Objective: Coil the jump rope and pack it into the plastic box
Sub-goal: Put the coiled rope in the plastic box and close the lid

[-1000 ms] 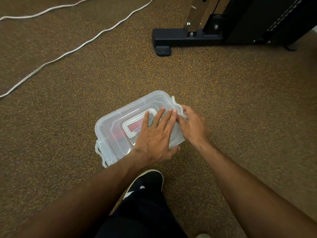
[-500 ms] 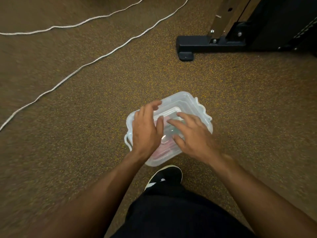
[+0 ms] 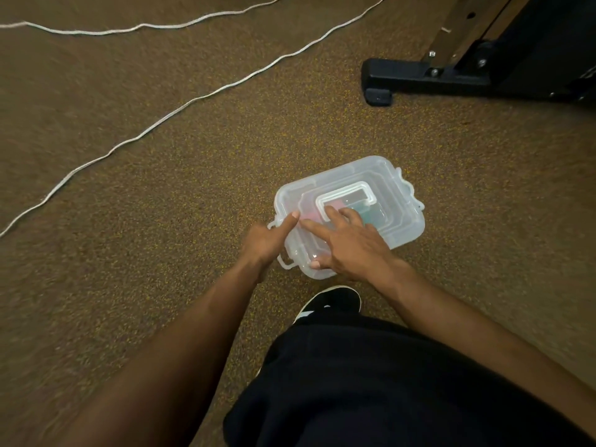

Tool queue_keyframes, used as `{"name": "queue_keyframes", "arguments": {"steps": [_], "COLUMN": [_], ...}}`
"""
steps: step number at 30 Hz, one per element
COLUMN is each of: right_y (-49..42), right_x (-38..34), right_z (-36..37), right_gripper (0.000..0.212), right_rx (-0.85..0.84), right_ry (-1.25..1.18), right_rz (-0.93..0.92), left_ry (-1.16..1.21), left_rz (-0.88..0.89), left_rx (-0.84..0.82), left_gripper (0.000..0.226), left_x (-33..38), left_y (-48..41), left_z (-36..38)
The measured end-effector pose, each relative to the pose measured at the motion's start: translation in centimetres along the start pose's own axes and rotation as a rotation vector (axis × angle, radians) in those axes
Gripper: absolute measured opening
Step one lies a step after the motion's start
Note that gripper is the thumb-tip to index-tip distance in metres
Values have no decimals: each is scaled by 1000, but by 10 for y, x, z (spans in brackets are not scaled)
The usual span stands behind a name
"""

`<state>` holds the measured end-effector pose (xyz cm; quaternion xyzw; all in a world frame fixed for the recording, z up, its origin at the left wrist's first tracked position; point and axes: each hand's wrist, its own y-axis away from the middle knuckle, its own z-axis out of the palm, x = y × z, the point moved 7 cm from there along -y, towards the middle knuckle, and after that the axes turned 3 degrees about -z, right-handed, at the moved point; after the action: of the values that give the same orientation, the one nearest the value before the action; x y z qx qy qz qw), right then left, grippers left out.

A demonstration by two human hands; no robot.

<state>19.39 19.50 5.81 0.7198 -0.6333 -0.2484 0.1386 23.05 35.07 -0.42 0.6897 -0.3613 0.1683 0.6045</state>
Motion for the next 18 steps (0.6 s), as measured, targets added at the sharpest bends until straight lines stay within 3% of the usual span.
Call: {"name": "queue_keyframes", "arguments": {"steps": [2,4,8,10,18], "right_y": [0,0,1,0,-2], "right_x": [-1,-2,-3,-4,-4], "right_z": [0,-2,-2,-1,2], "right_gripper": [92,94,93,93,95], "right_rx": [8,15,-21,-40,-44], "right_ry": [-20,-6,53,41,-10], "right_rz": [15,25,49,57,72], "left_ry": [2,-38,-523,-676,-704], "left_rz": [-20,-43,149,229,230], "left_rx": [44,97,264,269,198], "left_gripper": [68,67,67,63,48], "left_x": [-2,-2,28,43,54], "left_y": [1,0,10,17,15], "left_z": [-3,-7,-14,-10,-3]}}
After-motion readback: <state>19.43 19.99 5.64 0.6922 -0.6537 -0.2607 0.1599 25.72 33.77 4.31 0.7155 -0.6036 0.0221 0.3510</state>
